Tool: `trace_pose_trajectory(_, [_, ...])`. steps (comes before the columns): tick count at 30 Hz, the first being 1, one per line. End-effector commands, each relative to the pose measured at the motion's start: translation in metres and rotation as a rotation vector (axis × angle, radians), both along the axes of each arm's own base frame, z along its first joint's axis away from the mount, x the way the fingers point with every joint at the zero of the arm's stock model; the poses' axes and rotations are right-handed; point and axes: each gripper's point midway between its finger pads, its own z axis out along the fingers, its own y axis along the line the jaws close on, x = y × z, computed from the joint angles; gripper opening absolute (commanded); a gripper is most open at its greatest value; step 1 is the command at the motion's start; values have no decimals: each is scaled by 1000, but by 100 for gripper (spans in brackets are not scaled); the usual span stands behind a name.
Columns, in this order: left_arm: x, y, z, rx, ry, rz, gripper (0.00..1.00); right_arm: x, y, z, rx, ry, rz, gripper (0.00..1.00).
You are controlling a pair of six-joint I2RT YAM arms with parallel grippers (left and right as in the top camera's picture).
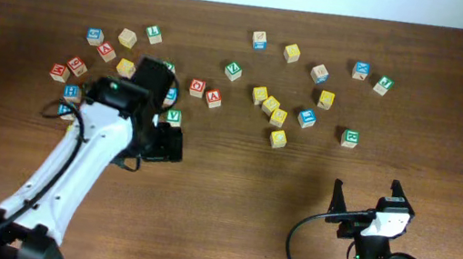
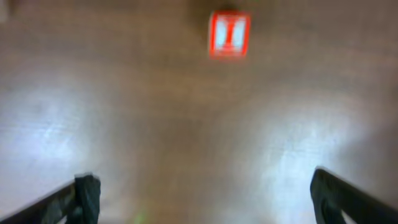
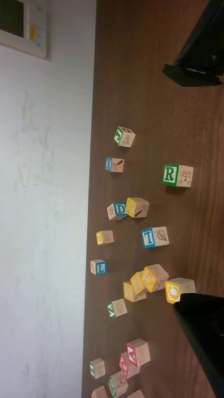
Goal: Spell out ICRA
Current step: 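Reach the left gripper toward the red-lettered I block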
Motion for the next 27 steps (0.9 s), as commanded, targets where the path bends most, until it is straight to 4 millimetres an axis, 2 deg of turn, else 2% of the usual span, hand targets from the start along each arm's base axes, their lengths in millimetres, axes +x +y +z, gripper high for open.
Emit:
trace_pose_trajectory(1, [11,-2,-20,-2,-57,55,99,0,-1,-2,10,4,-5,98])
trace_pose_trajectory(4, [34,-8,-35,-32,-139,69,99,0,-1,-2,10,3,-5,98])
trace_pose_trajectory(7, [46,-13,-50,-43,-151,68,99,0,-1,-2,10,3,-5,98])
trace_pose_trajectory(11, [50,-12,-78,-13,-102,68,100,0,-1,-2,10,4,-5,98])
trace_pose_trajectory(13, [55,-3,-93,50,-95,63,74,0,-1,-2,10,4,-5,98])
trace_pose_trajectory(16, [56,0,-109,83,-67,-2,74,0,-1,-2,10,4,-5,98])
trace_pose_trajectory(19, [55,0,-122,92,-42,-23,60,0,-1,-2,10,3,-5,98])
trace_pose_trajectory(26, [61,-2,-122,84,-66,-21,28,0,-1,-2,10,4,-5,98])
trace_pose_trajectory(27, [61,-2,-122,84,-66,-21,27,0,-1,-2,10,3,-5,98])
